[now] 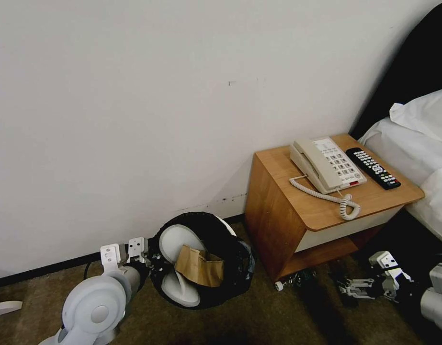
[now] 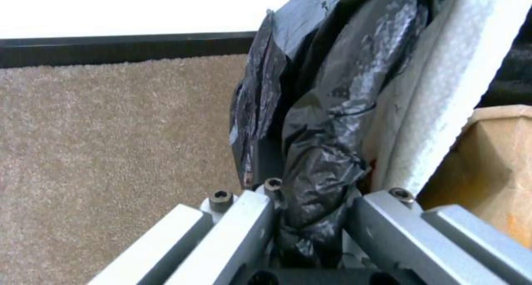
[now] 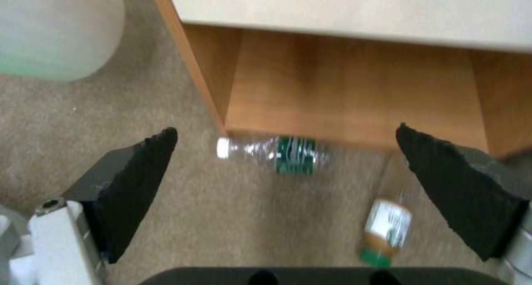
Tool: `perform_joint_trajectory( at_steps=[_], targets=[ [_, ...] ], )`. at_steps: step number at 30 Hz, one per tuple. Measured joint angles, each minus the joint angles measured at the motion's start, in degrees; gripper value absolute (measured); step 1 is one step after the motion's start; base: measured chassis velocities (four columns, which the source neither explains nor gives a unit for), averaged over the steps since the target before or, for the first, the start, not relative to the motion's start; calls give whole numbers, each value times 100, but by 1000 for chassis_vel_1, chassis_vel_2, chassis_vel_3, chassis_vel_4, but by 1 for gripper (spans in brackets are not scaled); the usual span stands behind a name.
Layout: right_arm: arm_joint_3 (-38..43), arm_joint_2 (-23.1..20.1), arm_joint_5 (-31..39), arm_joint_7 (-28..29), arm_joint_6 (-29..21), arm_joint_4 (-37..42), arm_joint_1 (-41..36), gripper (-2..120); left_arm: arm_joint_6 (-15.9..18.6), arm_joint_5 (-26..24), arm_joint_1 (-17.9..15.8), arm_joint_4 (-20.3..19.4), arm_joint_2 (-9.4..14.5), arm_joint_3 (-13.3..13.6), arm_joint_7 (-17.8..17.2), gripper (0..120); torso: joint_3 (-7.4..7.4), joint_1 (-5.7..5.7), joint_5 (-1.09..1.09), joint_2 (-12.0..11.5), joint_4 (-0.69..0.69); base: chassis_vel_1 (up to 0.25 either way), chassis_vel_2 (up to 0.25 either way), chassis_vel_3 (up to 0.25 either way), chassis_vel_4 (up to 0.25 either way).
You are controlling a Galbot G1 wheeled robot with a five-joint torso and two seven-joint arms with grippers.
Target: Pick up the trash bin, then pick up the garbage from the floor and place it into the trash bin.
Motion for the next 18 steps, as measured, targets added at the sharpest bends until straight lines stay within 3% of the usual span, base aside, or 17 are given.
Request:
perform_joint_trajectory(
  at_steps=[18],
  targets=[
    [-526, 572, 57, 507, -227, -143, 360, 100, 0, 97, 84, -1, -15, 14, 62, 0, 0, 0, 0, 0, 0, 0, 0, 0, 0]
  ],
)
